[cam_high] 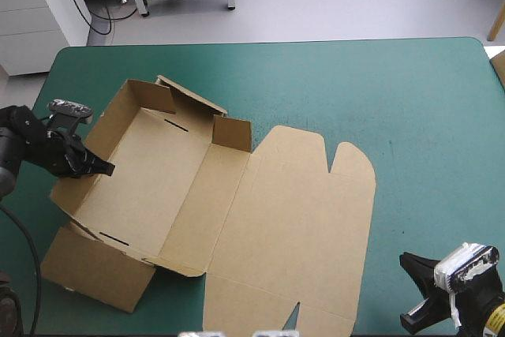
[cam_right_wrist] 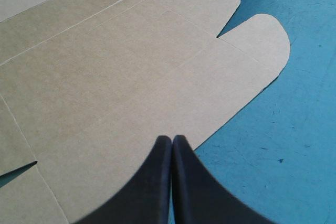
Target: Fold the box
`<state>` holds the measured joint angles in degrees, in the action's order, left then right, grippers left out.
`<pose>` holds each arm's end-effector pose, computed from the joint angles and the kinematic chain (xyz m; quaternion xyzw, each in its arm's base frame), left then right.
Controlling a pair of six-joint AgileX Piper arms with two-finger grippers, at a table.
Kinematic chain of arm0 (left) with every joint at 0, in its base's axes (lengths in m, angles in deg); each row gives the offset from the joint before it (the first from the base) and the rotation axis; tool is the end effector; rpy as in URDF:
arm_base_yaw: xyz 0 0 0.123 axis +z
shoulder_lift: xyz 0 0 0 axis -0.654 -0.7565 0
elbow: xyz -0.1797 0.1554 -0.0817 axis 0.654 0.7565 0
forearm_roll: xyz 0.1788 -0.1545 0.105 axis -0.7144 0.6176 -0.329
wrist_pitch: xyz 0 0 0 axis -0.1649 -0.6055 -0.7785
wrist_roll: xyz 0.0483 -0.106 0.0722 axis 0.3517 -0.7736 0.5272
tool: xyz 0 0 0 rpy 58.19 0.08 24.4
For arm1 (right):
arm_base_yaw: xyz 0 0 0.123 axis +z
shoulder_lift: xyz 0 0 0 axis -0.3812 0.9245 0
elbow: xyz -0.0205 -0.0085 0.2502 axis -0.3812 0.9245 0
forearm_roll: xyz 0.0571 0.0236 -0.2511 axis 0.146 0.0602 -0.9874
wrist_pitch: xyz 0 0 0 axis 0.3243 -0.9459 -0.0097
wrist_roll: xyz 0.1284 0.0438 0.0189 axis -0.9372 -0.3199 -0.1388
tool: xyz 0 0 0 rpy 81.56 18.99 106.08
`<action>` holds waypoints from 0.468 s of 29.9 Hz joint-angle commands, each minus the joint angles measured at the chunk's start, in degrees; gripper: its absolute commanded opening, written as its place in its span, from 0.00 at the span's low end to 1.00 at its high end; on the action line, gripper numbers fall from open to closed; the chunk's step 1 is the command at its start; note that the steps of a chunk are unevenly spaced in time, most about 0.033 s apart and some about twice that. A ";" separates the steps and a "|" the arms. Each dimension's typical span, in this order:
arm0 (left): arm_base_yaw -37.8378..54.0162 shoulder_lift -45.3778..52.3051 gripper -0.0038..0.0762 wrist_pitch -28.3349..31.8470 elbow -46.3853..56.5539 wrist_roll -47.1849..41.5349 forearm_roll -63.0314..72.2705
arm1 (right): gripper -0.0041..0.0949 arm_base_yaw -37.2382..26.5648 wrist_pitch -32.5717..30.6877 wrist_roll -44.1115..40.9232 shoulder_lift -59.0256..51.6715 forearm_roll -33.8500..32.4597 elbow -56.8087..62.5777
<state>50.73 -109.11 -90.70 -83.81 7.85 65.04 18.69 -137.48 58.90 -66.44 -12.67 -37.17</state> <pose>0.3022 0.0319 0.2400 0.1617 0.9702 -0.0176 0.1799 0.0966 0.0626 0.2631 -0.2293 0.8131 0.1633 0.5095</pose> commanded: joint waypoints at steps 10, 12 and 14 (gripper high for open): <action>-24.09 -5.96 0.04 5.58 -11.52 -3.76 -27.44 | 0.02 -0.26 4.10 -0.10 0.74 -0.49 -1.27; -27.25 -6.06 0.04 7.49 -12.74 -3.76 -31.76 | 0.02 -0.26 4.10 -0.19 0.74 -0.36 -1.27; -29.91 -6.06 0.04 9.10 -13.79 -3.76 -36.03 | 0.02 -0.26 4.10 -0.34 0.74 -0.36 -1.27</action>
<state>24.41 -117.35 -85.00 -94.56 4.21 35.95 18.69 -137.36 58.64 -66.44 -12.52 -37.17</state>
